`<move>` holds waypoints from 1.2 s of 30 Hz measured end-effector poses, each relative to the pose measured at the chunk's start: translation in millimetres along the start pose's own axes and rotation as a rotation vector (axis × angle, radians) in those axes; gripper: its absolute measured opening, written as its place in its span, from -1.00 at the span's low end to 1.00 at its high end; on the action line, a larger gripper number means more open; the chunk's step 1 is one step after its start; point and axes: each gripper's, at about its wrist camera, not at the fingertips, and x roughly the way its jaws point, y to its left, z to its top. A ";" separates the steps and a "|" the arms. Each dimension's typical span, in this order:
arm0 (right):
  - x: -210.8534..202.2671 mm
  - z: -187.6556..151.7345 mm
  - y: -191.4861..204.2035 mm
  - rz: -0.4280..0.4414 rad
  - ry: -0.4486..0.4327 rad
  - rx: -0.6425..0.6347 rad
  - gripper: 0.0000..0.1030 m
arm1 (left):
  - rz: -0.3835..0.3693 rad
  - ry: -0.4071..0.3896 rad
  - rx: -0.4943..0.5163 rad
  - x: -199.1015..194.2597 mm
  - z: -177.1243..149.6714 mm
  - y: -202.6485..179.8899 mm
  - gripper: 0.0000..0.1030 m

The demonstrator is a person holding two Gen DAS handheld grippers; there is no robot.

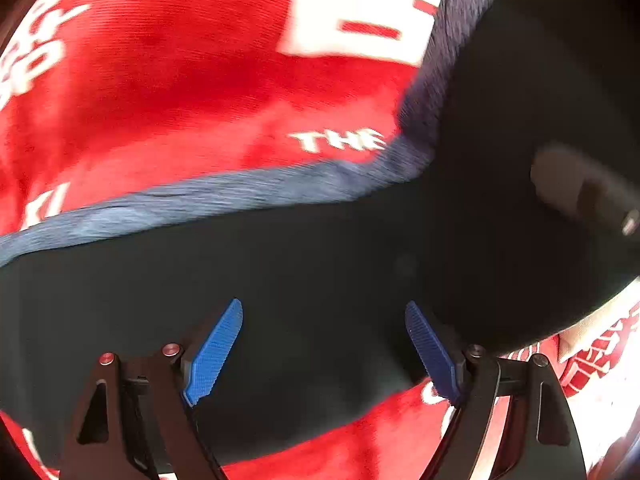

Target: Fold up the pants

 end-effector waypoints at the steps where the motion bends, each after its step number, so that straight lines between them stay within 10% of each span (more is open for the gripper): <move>1: 1.5 0.0 12.1 -0.015 0.002 -0.034 -0.74 | 0.007 -0.005 -0.011 -7.9 -0.3 12.4 0.66; 18: 86.4 -94.2 207.3 -0.282 0.135 -0.546 -0.54 | 0.307 0.015 -0.304 -91.6 -59.9 228.4 0.66; 23: 85.6 -112.3 229.1 -0.345 0.142 -0.672 -0.07 | 0.275 0.023 -0.303 -88.6 -63.3 234.7 0.66; 36: 16.0 -73.3 132.2 -0.014 0.216 -0.181 0.13 | 0.011 0.027 -0.171 -106.3 -27.7 178.5 0.66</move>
